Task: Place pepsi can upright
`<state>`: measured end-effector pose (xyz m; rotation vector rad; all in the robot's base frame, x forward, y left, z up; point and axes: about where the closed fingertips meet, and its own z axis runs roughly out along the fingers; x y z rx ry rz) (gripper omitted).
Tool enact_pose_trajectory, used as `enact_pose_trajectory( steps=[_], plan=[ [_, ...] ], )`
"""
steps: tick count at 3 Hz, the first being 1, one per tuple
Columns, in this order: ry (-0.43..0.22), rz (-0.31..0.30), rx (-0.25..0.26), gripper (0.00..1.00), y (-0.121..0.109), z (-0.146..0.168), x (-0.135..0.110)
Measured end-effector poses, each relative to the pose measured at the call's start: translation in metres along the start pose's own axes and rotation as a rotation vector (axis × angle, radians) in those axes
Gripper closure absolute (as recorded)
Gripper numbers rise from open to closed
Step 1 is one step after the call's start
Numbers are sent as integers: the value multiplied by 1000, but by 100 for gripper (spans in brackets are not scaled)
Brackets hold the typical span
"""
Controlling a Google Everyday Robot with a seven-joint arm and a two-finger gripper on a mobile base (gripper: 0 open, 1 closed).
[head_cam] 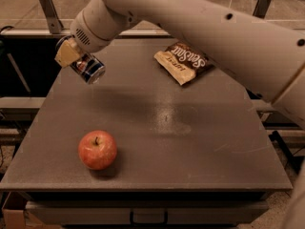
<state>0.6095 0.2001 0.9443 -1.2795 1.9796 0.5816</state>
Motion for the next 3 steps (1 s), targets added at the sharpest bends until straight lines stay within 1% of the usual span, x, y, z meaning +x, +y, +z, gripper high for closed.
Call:
enact_pose_trajectory(
  steps=[1,2,3],
  plan=[
    [-213,34,-94,100,6,4,-5],
    [-352,70,-108,100,-1,-8,-15],
    [-359,46,-144,100,6,-6,-16]
  ],
)
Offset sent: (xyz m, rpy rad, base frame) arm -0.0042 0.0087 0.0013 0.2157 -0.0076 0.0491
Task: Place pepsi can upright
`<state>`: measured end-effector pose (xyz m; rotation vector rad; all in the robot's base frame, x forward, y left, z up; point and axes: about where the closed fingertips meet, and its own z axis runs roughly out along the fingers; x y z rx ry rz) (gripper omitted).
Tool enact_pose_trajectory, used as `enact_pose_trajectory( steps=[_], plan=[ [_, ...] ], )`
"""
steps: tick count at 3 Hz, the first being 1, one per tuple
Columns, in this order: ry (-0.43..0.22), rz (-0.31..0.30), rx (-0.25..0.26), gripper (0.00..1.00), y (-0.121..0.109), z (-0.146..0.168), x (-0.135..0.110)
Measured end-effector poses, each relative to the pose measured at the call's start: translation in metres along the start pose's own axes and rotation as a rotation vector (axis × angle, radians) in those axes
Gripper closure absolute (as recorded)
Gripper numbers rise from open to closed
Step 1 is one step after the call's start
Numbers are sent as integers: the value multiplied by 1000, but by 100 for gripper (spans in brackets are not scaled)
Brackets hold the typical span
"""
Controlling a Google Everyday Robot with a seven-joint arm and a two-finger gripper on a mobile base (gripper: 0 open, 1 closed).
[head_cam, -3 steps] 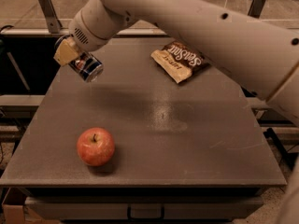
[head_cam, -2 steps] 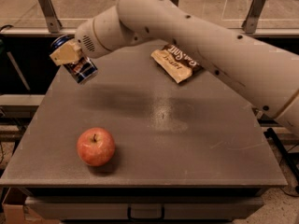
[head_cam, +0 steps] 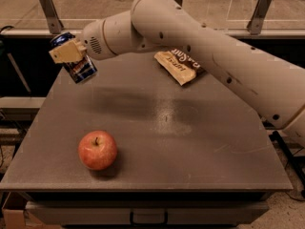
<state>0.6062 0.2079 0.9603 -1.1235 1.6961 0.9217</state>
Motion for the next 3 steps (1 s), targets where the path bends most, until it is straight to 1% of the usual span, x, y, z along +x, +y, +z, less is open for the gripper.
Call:
enact_pose_trajectory(
  steps=[1,2,3],
  plan=[
    [26,-16,34,100,8,-31,22],
    [27,-28,88,100,11,-74,45],
    [1,-48,107,100,11,-118,68]
  ],
)
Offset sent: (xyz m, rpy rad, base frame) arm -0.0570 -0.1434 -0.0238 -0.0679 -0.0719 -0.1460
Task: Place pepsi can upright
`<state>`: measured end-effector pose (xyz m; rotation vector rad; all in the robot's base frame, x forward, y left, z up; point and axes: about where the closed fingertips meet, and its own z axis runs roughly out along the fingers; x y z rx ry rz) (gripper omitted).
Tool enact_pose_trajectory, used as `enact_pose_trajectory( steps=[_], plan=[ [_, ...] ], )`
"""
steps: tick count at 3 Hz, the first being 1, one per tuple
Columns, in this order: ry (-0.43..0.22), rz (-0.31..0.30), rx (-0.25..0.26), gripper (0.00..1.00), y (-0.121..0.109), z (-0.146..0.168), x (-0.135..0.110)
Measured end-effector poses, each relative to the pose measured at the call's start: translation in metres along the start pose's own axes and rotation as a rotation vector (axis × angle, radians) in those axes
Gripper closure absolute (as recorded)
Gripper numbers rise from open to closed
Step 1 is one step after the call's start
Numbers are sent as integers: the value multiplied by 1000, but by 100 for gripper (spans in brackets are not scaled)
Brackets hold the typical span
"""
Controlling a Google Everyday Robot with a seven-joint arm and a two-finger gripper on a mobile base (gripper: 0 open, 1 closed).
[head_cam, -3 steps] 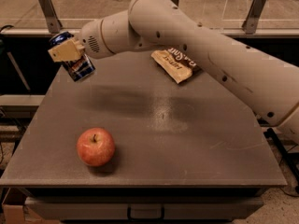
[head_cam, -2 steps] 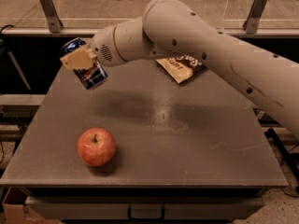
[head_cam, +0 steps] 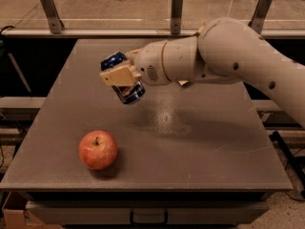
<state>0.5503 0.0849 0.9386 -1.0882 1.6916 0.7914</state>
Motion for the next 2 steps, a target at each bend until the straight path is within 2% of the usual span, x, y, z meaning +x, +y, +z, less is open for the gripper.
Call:
enact_pose_trajectory(
  steps=[1,2],
  plan=[
    [-59,-43,-37,100,-6,-33,11],
    [-111,-93,-130,100,-10,-51,22]
  ],
)
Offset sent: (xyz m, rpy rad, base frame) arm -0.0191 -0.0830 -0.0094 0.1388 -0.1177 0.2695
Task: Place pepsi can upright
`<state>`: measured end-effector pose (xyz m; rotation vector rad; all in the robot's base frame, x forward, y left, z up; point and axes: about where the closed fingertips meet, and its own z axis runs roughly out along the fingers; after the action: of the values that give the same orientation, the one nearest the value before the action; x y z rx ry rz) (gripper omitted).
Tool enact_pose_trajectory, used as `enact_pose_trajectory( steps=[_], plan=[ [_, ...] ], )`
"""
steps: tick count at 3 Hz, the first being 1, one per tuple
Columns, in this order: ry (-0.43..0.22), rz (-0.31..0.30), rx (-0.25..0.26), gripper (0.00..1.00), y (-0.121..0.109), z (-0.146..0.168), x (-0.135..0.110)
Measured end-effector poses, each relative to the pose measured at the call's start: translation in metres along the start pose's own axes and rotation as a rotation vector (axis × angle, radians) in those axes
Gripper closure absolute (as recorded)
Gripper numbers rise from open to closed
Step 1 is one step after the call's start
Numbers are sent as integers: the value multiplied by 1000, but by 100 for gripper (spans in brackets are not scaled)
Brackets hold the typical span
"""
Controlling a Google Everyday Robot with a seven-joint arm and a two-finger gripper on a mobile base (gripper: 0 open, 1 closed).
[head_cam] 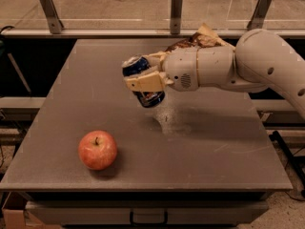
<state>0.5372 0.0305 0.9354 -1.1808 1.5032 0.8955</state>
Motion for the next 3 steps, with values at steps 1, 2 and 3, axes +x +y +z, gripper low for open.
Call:
enact_pose_trajectory(
  steps=[1,2,3],
  plan=[
    [-55,-19,-77,100,6,-11,13],
    [-114,-29,-125,100,15,-17,26],
    [-179,-64,-140,100,25,-31,30]
  ],
)
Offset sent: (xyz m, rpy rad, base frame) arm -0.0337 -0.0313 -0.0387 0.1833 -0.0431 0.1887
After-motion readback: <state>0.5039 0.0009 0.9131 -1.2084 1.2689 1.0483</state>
